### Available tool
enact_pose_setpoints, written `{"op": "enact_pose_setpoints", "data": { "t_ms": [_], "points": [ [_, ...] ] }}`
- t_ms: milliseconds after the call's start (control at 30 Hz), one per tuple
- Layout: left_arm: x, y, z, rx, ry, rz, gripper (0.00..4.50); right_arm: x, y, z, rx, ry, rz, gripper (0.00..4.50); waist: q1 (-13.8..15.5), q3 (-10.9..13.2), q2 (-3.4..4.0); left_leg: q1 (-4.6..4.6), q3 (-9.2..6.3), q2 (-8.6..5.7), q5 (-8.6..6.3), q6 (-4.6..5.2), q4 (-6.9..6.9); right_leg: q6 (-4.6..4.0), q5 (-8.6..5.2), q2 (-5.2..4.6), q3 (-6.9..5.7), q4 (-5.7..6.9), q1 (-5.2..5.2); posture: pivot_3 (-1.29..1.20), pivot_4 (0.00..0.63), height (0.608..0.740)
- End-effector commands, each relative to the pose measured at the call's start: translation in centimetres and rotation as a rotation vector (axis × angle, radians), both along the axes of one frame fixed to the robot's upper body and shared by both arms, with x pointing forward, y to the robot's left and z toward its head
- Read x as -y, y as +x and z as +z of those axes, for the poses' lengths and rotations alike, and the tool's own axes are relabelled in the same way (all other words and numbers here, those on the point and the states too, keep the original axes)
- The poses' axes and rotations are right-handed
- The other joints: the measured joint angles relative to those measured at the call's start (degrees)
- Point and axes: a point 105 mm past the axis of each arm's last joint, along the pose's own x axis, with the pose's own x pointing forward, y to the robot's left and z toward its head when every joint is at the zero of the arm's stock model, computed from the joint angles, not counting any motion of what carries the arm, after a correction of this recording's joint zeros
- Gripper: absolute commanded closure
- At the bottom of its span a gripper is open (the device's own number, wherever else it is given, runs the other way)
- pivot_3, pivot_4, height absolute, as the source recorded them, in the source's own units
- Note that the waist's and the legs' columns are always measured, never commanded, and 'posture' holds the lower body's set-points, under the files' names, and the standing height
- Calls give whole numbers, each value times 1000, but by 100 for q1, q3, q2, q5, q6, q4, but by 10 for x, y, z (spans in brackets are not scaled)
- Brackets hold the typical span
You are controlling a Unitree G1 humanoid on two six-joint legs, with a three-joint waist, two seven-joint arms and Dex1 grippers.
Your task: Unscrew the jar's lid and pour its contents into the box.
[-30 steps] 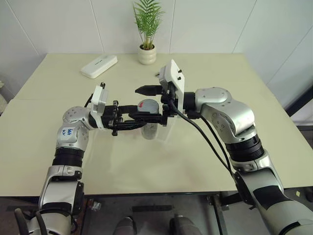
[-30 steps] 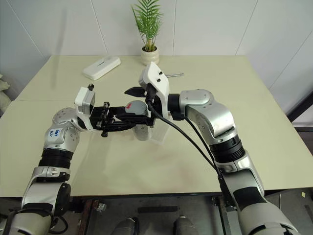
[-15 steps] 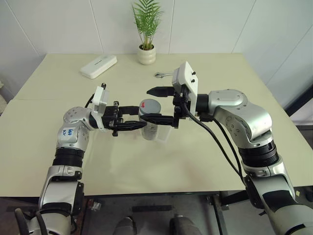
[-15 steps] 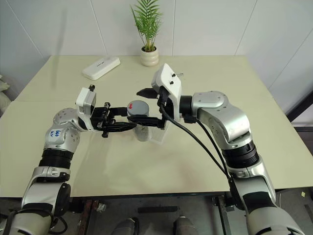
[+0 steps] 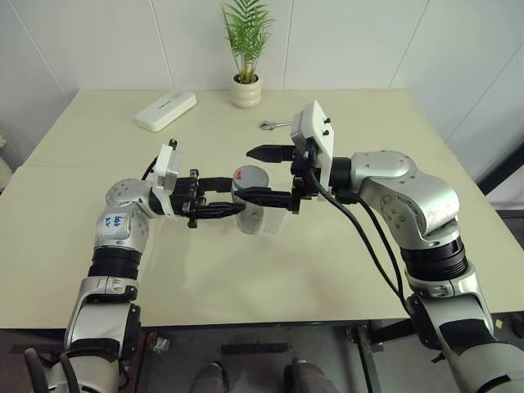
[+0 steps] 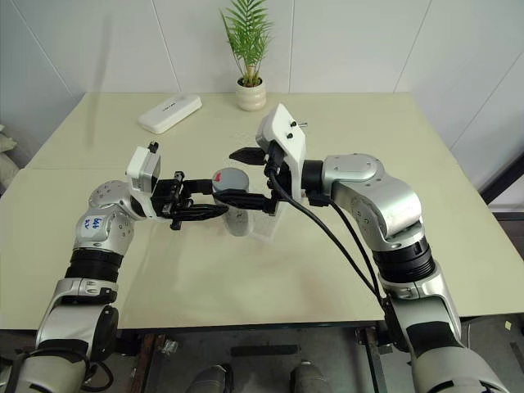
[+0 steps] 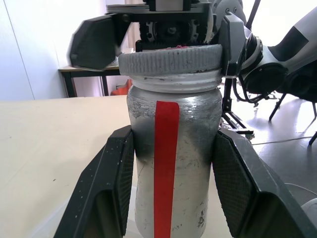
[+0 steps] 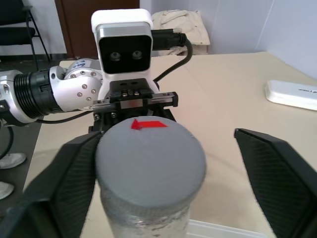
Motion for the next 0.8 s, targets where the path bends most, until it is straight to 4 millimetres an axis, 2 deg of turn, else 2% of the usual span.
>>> {"op": "enact_pose_setpoints", "data": {
  "t_ms": [33,67,100,333,533,667,800],
  "points": [
    [-1,-3,10,56,2,-7,2530,1,-8,14,54,28,16,1607,0,0,0,0,0,0,0,0,0,0,0,0,0,0,0,0,150,740],
    [-1,-3,10,55,2,-7,2530,1,-8,14,52,29,12,1919,1,0,0,0,-1,0,0,0,0,0,0,0,0,-1,0,0,150,740],
    [-1,-3,10,55,1,-6,2530,1,-9,14,54,30,14,1991,0,0,0,0,0,0,0,0,0,0,0,0,0,-1,0,0,150,740],
    [-1,-2,10,55,3,-3,2530,1,-10,17,62,36,17,1990,0,0,0,0,0,0,0,0,0,0,0,0,0,0,0,0,150,740],
    [-1,-3,6,44,13,-10,2530,9,0,32,107,73,-51,1990,1,0,0,0,0,0,0,0,0,0,0,0,0,1,0,0,150,740],
    [-9,-4,2,33,32,18,2530,33,18,43,144,95,-192,1990,12,0,0,0,0,0,0,0,1,0,0,0,0,1,0,0,150,740],
    [-26,1,5,43,46,96,2530,59,33,43,155,106,-345,1990,5,0,0,0,2,0,0,0,-3,0,0,0,1,-4,-1,0,150,740]
  ]
}}
